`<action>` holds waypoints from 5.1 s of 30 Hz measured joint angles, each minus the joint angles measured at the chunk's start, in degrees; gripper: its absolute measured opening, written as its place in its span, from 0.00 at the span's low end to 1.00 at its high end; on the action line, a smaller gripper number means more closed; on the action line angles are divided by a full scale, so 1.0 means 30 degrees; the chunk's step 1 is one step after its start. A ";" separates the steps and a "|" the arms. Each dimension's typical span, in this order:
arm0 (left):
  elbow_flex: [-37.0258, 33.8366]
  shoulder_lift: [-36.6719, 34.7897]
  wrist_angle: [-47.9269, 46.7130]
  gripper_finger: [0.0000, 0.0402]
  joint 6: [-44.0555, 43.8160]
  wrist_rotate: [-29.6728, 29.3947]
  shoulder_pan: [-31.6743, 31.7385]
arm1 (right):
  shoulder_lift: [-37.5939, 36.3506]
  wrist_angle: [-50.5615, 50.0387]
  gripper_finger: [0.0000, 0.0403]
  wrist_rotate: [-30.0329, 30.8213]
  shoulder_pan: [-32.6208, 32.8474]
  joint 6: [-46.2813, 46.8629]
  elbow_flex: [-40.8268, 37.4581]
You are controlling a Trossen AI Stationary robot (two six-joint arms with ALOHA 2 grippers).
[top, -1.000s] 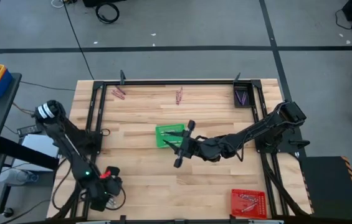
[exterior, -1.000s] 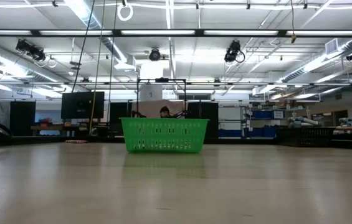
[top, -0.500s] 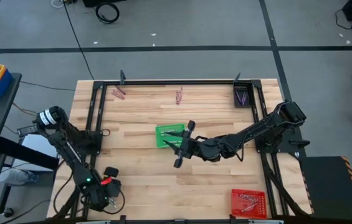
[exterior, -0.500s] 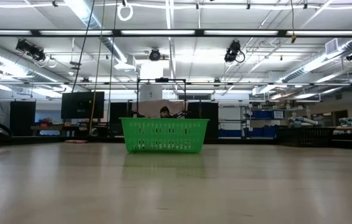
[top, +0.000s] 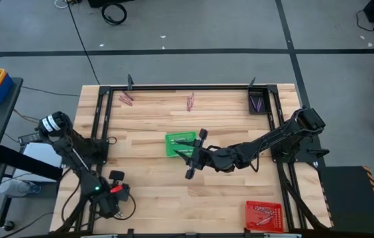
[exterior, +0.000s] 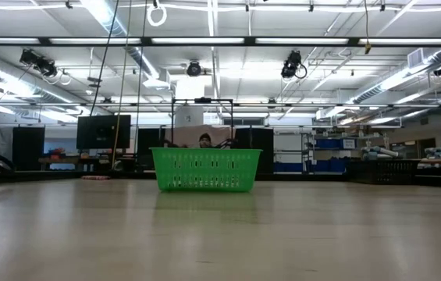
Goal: Sort crayons
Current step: Put the violet crayon into the black basket, then put the white crayon into the green basket
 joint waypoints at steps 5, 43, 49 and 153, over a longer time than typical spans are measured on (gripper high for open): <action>0.0327 -0.0605 -0.1305 0.07 0.1519 -0.0841 0.1624 | 0.0007 -0.0568 0.36 -0.0006 0.0507 -0.0502 0.0000; -0.5960 -0.9188 3.0823 0.08 1.6198 -0.3125 1.3892 | 0.0525 0.0534 0.54 -0.5800 -0.2053 0.7928 0.0006; -0.5960 -0.7798 3.2309 0.08 1.6060 -0.3088 1.3892 | 0.2045 0.3429 0.49 -0.6410 -0.2197 0.7473 -0.0015; -0.3206 -0.9752 0.5511 0.50 0.4398 -0.1146 0.1213 | -0.8898 -1.3185 0.37 0.4259 -0.9130 1.9312 -0.6277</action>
